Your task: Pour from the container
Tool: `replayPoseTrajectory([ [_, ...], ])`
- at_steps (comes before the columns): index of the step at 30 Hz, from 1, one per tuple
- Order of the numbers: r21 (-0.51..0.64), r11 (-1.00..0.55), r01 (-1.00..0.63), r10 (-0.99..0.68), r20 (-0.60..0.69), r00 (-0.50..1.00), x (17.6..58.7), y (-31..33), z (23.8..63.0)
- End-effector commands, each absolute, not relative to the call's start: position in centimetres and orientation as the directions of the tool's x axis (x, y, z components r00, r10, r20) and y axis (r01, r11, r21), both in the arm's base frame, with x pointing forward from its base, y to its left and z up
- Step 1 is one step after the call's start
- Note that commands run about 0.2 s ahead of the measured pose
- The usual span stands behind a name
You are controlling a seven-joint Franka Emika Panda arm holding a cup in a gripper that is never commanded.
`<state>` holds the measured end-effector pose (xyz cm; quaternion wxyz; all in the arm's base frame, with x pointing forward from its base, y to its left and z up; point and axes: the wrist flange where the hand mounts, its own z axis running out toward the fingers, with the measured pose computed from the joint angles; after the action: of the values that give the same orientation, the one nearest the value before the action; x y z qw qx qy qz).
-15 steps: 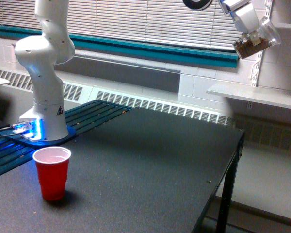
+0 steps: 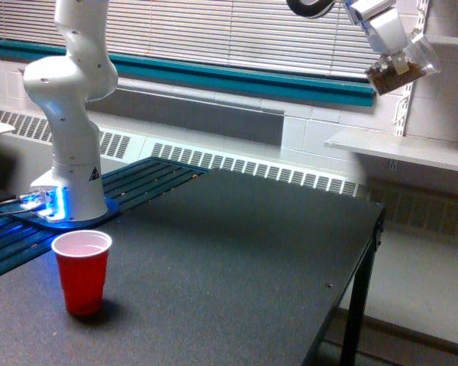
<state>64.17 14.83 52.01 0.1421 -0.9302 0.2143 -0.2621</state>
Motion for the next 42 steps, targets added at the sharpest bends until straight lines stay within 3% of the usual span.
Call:
replayPoseTrajectory([
  [1, -0.358, -0.881, -0.31, -0.456, 0.465, 0.759, 64.3, 12.5, 52.9],
  [24, -0.251, -0.902, -0.352, -0.432, 0.55, 0.715, 62.4, -2.2, 52.2],
  [42, -0.166, -0.867, -0.469, -0.474, 0.561, 0.678, 53.8, -18.2, 48.7],
])
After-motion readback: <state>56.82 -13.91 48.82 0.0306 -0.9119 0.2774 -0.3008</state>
